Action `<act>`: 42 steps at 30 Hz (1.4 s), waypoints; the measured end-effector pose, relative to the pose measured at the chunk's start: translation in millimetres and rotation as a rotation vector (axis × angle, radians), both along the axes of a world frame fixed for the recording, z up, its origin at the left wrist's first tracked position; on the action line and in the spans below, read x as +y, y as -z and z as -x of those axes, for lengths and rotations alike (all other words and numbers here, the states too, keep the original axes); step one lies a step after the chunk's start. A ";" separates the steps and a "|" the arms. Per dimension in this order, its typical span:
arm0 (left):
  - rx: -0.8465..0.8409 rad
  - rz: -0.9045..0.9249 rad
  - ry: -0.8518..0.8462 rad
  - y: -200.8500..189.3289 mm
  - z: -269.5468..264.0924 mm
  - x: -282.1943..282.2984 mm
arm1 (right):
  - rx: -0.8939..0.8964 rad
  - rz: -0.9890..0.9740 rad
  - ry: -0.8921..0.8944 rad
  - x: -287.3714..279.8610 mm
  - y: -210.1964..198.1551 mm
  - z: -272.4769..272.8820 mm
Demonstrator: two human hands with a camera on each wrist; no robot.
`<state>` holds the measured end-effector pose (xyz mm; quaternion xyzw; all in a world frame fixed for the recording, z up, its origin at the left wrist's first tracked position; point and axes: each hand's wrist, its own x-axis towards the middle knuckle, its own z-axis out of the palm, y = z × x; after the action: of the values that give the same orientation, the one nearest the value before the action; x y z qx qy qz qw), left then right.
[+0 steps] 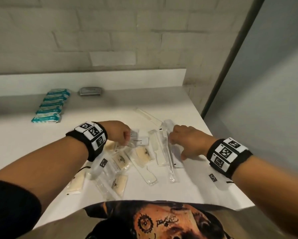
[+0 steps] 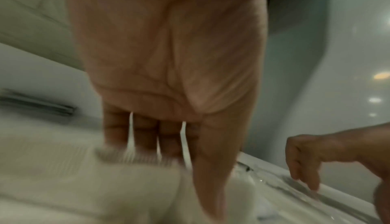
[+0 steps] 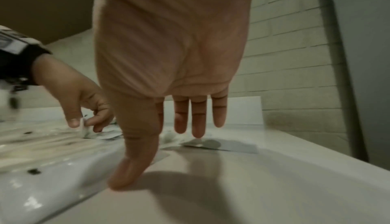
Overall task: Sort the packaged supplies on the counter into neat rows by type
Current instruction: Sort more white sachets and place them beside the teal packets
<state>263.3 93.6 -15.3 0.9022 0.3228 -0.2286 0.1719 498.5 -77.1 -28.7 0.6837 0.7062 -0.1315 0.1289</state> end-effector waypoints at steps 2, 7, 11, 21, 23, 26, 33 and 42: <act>0.082 0.082 -0.017 -6.3 3.1 3.9 | 0.046 0.009 -0.065 -1.6 3.9 6.1; -0.030 -0.030 -0.043 -8.2 -8.9 5.1 | 0.033 -0.036 -0.119 0.1 1.1 10.3; -0.039 -0.101 -0.027 11.0 -26.0 -9.3 | 0.110 0.029 -0.014 -2.1 -0.3 8.4; -0.004 -0.177 -0.027 -1.7 -31.6 8.1 | 0.132 -0.023 0.493 28.7 6.3 -37.2; 0.056 -0.204 -0.036 -0.8 -27.0 11.6 | 0.008 -0.005 0.463 33.7 8.0 -34.1; 0.065 -0.228 -0.069 4.6 -24.3 7.0 | 0.050 0.054 0.449 40.0 6.2 -33.9; -0.003 -0.118 -0.259 9.5 -31.5 2.9 | 0.590 -0.077 0.911 70.0 1.5 -21.1; -0.003 -0.112 -0.213 9.7 -44.7 -15.1 | 0.142 -0.054 0.766 91.2 6.2 4.5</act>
<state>308.0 78.5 -25.0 0.8713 0.4287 -0.1895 0.1450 493.9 14.1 -34.8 0.8901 0.4102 -0.1986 0.0030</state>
